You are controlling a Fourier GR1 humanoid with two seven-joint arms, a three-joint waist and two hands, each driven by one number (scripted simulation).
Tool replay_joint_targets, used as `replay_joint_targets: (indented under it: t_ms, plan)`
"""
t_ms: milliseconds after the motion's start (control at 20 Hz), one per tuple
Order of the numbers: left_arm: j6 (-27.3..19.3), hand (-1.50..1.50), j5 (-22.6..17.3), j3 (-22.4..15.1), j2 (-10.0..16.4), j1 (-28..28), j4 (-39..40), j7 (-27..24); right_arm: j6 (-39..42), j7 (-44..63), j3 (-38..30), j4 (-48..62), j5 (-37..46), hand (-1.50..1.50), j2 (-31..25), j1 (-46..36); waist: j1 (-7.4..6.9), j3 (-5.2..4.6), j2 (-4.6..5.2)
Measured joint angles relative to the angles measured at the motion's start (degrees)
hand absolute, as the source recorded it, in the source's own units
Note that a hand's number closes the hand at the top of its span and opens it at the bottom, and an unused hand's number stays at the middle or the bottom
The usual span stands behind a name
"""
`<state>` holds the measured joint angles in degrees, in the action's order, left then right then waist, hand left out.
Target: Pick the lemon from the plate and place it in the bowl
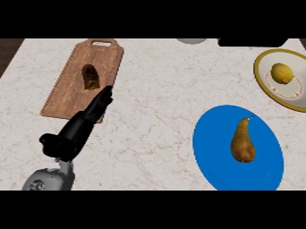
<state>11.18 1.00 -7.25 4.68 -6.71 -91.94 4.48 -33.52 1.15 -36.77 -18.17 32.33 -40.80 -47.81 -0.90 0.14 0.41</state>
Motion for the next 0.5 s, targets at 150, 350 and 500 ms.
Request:
replay_joint_targets:
  t_ms: [150, 350, 500]
  plan:
    - [-0.51, 0.0, 1.03, -0.54, -0.51, 0.46, 0.62, -0.98, 0.11, -3.04, -3.36, -1.18, -4.01, -1.5, -1.14, 3.42, 0.42, -0.03, -0.11]
    - [-0.82, 0.0, 1.01, -0.18, -0.77, 0.73, 0.49, -0.39, 2.08, -8.21, -7.29, -4.51, -9.66, -1.5, -1.68, 10.0, 1.06, -0.08, -0.37]
    - [-0.65, 0.0, 0.78, 0.48, -0.45, 0.93, 0.52, -0.44, 5.78, -12.16, -10.14, -6.67, -13.72, -1.5, -2.66, 16.12, 1.48, -0.1, -0.49]
